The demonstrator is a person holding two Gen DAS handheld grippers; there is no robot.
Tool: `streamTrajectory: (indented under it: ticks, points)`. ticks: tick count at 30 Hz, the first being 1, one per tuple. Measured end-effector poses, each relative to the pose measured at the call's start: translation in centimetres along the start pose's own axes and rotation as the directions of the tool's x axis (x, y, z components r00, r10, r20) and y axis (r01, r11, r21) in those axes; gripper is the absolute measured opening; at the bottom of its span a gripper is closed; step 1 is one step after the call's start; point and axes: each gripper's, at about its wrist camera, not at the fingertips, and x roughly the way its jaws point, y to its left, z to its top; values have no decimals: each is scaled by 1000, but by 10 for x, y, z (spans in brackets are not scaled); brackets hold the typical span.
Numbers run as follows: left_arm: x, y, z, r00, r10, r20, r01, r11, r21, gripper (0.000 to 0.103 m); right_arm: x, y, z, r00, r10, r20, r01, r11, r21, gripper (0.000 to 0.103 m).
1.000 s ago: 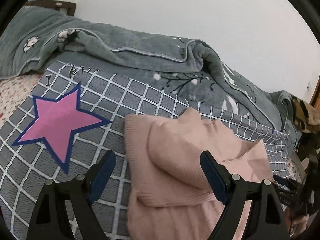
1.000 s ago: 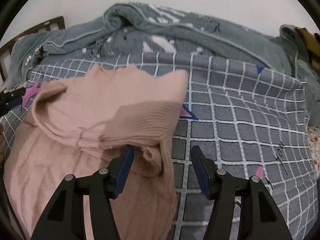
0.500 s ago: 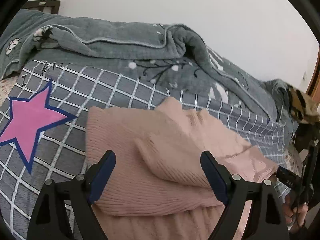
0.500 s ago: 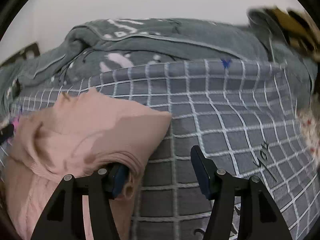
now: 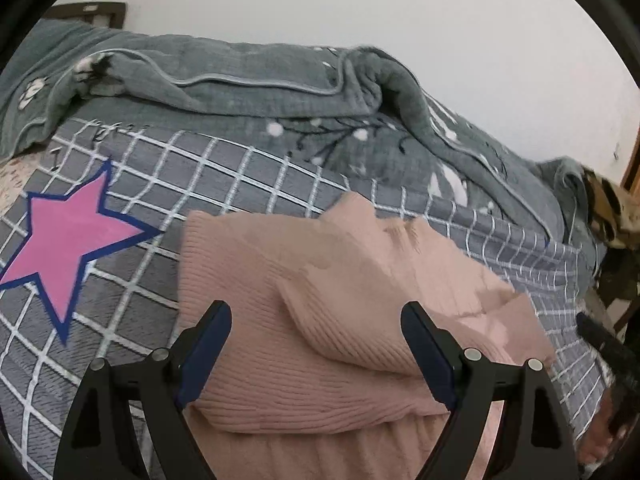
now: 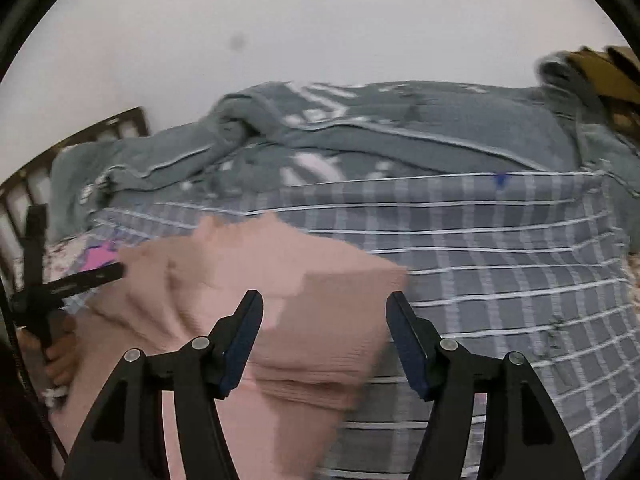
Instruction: Fold small clothes
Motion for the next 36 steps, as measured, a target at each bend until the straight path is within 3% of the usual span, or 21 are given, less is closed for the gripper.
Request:
streamTrajectory:
  ticks: [6,12,13,14,16,17,19,24,26,30,34,36]
  points:
    - [-17,31,5,998,41,42,-38,998,-53,86,46,86,17,982,128,-136,-144,983,-111,63]
    - [-32,70,10,998,33,55,-24,988,-153,86,106,123,18,942,190,-278,-214,975,-60,63]
    - [-34,75,11,998,31,58,-21,986,-163,86,113,127,18,937,195,-291,-219,974,-52,56]
    - [-36,79,11,997,35,62,-25,985,-168,86,115,130,19,934,200,-295,-225,973,-53,33]
    - [-39,83,12,997,48,66,-37,985,-169,86,112,143,23,937,211,-280,-244,966,-90,8]
    - [-40,86,13,996,52,67,-40,984,-171,86,103,152,26,950,211,-231,-243,963,-119,8]
    - [-42,90,14,996,50,69,-37,983,-181,86,93,169,29,951,239,-195,-270,950,-157,9]
    - [-47,96,15,997,35,75,-20,981,-191,86,84,221,0,897,315,-310,-406,864,-297,16]
    - [-47,94,13,998,11,58,0,984,-177,86,81,230,-13,891,297,-344,-411,849,-332,17]
    - [-42,81,7,998,-64,-3,63,990,-127,86,61,202,-15,899,315,-304,-398,877,-268,18]
    - [-37,61,-2,990,-132,-46,130,990,-49,86,31,144,-8,951,261,-163,-290,939,-186,38]
    - [-34,49,-6,989,-136,-67,136,991,-1,83,21,117,-8,965,232,-123,-249,957,-151,39]
